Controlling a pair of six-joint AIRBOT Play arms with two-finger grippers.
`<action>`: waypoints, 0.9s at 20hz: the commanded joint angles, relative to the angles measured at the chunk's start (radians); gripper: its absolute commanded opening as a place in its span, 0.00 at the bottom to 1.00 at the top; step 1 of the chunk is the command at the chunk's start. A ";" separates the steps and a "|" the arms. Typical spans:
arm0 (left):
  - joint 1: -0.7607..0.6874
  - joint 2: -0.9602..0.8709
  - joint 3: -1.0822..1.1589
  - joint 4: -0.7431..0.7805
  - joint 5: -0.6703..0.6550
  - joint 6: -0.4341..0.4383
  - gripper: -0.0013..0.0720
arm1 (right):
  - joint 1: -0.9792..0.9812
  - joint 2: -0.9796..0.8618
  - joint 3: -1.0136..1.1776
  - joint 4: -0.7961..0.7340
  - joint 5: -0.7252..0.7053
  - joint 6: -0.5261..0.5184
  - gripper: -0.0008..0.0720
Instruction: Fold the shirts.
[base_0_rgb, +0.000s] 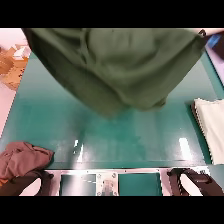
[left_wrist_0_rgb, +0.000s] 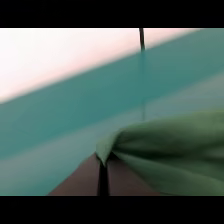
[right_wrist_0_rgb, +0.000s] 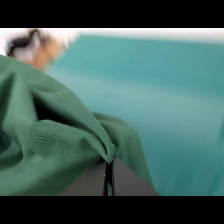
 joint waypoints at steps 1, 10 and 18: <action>0.001 -0.041 -0.277 -0.034 -0.042 -0.014 0.05 | 0.002 -0.006 -0.345 -0.028 -0.030 0.001 0.03; 0.000 -0.336 -0.865 -0.463 0.296 0.240 0.05 | 0.002 -0.242 -0.841 0.017 -0.518 -0.037 0.04; 0.001 -0.371 -0.822 -0.458 0.370 0.239 0.05 | -0.235 -0.223 -0.408 -0.013 -0.124 0.010 0.63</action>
